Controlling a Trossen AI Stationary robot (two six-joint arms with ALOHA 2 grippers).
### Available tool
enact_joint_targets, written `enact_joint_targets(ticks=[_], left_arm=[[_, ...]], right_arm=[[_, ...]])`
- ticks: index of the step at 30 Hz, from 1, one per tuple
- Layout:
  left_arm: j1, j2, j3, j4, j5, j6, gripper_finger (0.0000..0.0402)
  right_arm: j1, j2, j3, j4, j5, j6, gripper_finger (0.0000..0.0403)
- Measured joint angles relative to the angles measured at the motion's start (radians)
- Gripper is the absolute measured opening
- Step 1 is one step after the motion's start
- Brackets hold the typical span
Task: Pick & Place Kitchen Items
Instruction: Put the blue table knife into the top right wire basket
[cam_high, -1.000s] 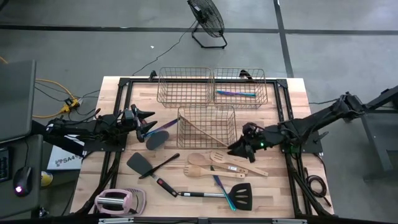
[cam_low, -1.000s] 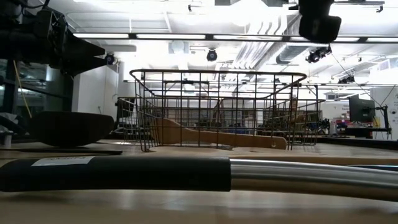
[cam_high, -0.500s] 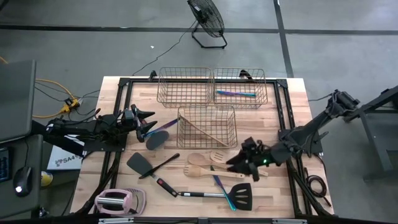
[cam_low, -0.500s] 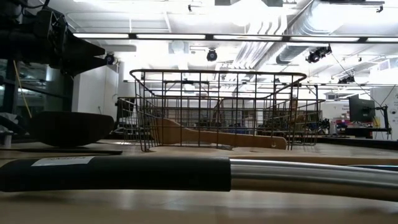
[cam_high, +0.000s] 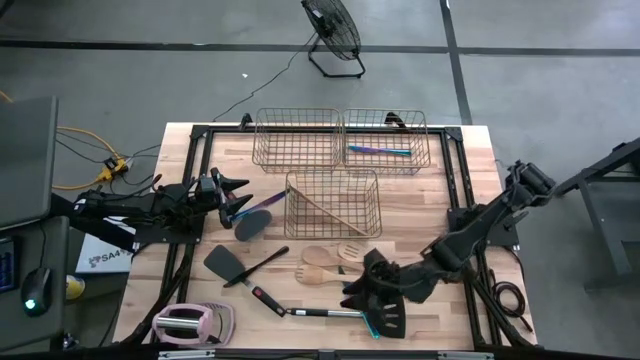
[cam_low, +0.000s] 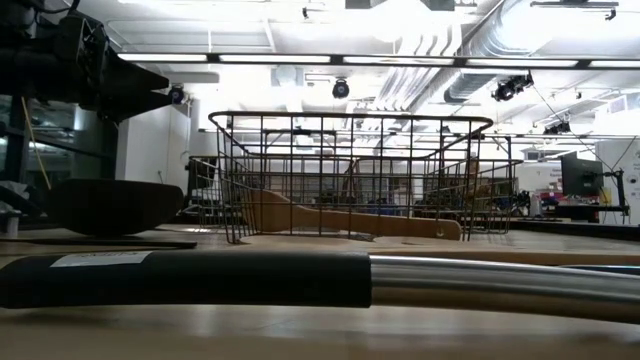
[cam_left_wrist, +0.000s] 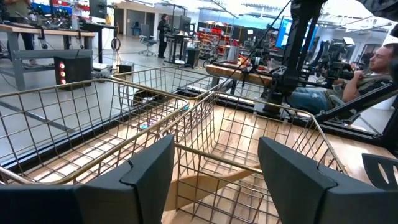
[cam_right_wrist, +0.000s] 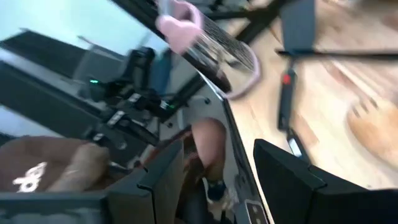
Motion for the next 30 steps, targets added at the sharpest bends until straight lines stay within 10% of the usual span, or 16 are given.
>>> enact_joint_targets(ticks=[14,30], left_arm=[[0.000,0.000,0.000,0.000,0.000,0.000,0.0230],[0.000,0.000,0.000,0.000,0.000,0.000,0.0230]], right_arm=[[-0.009,0.179,0.058,-0.248,-0.173,0.508,0.0188],[-0.066,0.233,0.058,-0.337,-0.319,0.628,0.0188]])
